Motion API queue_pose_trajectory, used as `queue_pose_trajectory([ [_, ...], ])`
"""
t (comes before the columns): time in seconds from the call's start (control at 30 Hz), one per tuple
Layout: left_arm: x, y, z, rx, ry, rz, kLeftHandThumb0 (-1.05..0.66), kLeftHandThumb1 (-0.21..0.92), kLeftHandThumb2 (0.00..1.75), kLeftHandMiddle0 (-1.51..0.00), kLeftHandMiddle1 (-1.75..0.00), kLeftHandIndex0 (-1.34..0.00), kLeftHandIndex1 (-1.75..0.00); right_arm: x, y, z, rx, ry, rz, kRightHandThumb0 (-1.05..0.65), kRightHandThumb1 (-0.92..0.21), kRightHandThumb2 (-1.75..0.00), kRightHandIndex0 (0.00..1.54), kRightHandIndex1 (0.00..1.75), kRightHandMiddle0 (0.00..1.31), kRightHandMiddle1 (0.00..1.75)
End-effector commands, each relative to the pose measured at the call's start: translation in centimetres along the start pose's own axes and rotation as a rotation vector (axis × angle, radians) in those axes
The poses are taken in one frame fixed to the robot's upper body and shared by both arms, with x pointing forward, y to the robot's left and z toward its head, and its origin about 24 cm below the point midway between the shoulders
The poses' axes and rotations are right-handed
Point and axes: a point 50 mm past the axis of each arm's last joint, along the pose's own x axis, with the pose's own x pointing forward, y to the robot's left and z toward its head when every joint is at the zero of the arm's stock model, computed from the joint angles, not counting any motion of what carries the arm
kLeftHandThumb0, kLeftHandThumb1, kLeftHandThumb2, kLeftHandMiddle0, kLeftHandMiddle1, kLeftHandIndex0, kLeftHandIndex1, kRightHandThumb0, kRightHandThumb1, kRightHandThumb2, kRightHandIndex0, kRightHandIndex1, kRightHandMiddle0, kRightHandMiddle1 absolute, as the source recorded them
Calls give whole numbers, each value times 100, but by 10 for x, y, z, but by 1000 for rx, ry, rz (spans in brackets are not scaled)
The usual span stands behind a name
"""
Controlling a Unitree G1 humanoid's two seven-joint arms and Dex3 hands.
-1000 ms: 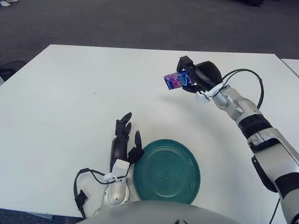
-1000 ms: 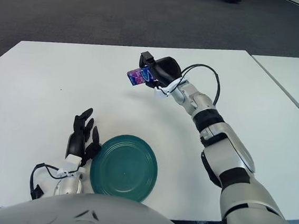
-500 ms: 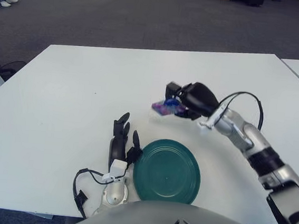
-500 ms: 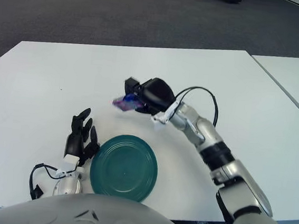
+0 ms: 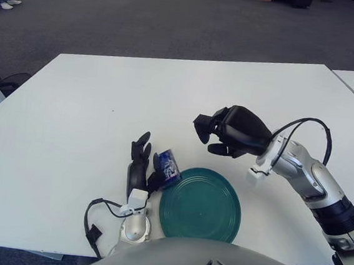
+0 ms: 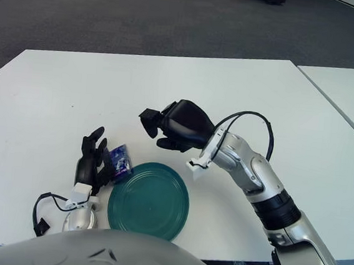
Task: Put the gum into the plate.
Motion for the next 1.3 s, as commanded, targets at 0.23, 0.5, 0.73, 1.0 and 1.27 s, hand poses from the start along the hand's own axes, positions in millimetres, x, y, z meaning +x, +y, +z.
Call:
queue_pose_trajectory([
  [0.23,7,0,-10,-13,20,43,-87,92,94,-35,-1,-3,-79,-16,0,16,46,-42,72,-43,-47,-113,105,175,50,175],
  [0.5,10,1,-12,-30,27,32,-89,92,94,-37,-2,-6,-81,-20,-1,22,95,-53,152,-43,-48,-112,106,175,49,175],
  [0.73,10,-1,-10,-60,26,34,-88,92,95,-38,-2,-6,-81,-19,2,22,101,-59,188,-43,-49,-109,107,175,48,175],
  [1.0,10,-4,-8,-66,35,25,-87,92,96,-38,-2,-4,-80,-18,4,21,89,-70,187,-42,-51,-107,105,175,46,175],
  [1.27,11,-4,-7,-69,42,36,-85,92,96,-38,-1,-2,-80,-17,3,20,82,-81,170,-42,-53,-105,108,175,45,175],
])
